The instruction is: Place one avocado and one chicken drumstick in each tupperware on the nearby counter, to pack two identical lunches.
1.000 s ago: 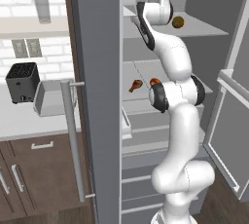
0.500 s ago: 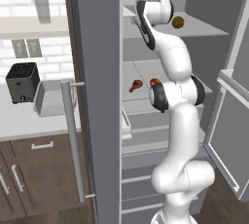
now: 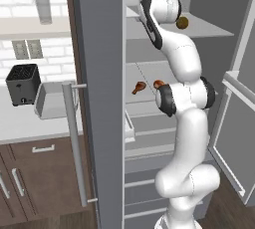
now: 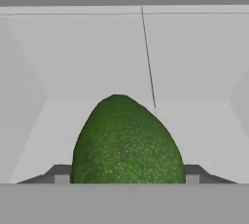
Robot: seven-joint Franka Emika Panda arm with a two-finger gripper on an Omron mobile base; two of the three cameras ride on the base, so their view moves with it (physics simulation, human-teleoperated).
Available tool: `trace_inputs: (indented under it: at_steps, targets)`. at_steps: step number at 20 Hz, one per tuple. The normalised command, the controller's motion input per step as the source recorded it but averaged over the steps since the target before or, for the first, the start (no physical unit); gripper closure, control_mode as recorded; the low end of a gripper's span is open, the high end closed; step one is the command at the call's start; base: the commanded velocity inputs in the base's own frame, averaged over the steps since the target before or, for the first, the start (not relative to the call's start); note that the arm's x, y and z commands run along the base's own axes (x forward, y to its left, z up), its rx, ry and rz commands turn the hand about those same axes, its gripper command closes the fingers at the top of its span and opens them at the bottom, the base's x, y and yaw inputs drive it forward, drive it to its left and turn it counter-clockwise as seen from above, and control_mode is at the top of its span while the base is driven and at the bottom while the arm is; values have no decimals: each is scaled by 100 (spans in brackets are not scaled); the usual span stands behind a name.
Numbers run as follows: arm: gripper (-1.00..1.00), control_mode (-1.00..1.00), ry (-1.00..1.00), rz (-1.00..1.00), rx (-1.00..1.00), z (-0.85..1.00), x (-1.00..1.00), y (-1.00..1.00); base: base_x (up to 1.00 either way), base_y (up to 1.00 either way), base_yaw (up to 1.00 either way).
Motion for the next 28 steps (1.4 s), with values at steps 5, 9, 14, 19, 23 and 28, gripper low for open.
trace_inputs:
  at_steps: [5, 9, 14, 19, 23, 28]
  targets:
    - [100, -100, -35, 0, 8, -90, -31, 0, 0, 0, 0]
    - [100, -100, -35, 0, 1, -74, -8, 0, 0, 0, 0]
    - [100, -100, -7, 0, 0, 9, -7, 0, 0, 0, 0]
    - [100, -100, 0, -5, 0, 35, -57, -1, 0, 0, 0]
    - [100, -100, 10, -1, 0, 14, -100, -1, 0, 0, 0]
    - [100, -100, 45, 0, 0, 0, -100, 0, 0, 0, 0]
